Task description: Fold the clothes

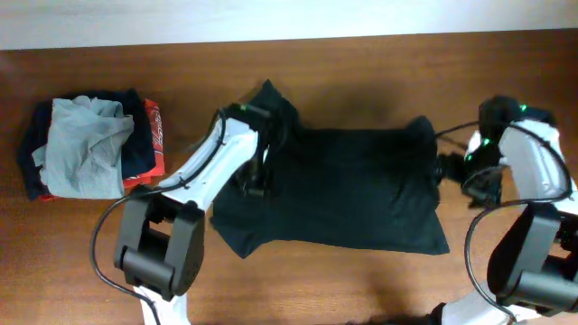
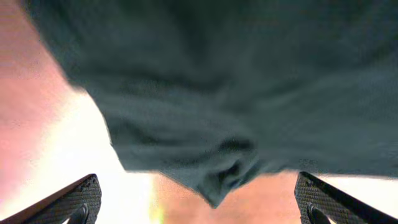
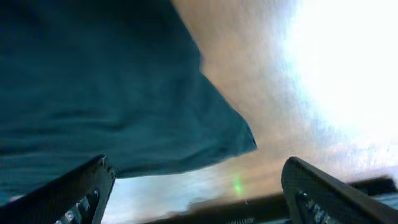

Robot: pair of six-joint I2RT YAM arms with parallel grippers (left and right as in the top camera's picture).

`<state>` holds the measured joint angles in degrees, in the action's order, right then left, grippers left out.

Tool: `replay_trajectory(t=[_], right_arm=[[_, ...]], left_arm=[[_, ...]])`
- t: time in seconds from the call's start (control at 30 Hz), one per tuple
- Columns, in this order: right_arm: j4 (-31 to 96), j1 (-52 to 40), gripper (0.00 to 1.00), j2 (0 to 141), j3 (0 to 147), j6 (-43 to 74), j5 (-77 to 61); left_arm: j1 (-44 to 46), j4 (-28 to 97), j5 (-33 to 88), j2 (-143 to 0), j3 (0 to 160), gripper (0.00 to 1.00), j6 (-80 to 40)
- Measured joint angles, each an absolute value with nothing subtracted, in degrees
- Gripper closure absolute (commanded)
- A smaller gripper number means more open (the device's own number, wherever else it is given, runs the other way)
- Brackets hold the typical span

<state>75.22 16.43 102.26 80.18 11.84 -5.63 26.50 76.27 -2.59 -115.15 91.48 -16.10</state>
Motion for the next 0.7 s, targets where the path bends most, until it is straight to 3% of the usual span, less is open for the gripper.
replay_trajectory(t=[0.17, 0.43, 0.7], right_arm=[[72.6, 16.4, 0.11, 102.2, 90.3, 9.4, -7.9], [56.2, 16.4, 0.19, 102.1, 91.6, 4.3, -8.7], [52.6, 16.4, 0.22, 102.7, 91.6, 1.4, -8.7]], left_arm=[[26.4, 67.2, -8.7, -115.0, 107.1, 0.01, -15.8], [25.5, 37.8, -9.2, -115.9, 109.3, 0.01, -4.4], [23.1, 26.3, -8.7, -127.7, 109.4, 0.02, 2.5]])
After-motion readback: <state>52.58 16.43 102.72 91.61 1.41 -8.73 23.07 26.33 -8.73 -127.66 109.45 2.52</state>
